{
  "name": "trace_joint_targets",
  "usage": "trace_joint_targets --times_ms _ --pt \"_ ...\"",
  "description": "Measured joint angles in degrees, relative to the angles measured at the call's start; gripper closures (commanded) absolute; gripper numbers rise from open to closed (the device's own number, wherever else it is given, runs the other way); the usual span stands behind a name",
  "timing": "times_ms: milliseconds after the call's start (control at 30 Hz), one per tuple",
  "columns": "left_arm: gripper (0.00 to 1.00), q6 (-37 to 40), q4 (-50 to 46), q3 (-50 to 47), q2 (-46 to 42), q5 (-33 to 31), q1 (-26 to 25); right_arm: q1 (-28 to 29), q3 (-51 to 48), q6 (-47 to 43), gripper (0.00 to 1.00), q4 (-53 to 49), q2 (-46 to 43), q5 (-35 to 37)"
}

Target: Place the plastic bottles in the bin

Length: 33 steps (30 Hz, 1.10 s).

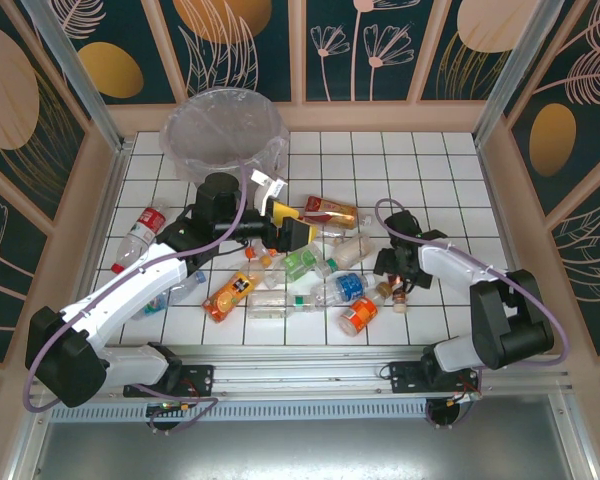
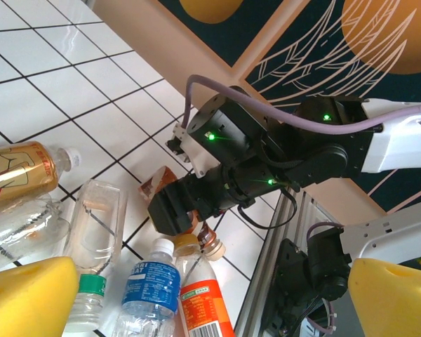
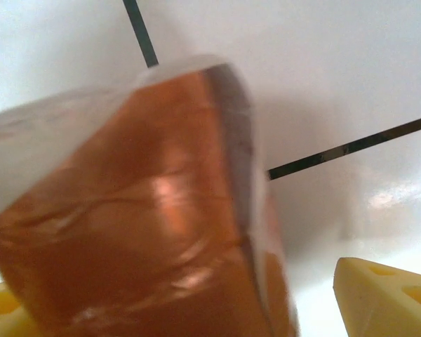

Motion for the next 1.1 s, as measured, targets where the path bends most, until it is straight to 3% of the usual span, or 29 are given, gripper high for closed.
trace_joint_targets --times_ms 1100 --pt "0.01 -0.07 0.02 -0.46 -0.20 -1.46 0.00 -1.79 0.17 -2.47 0.36 7.26 4.11 7.17"
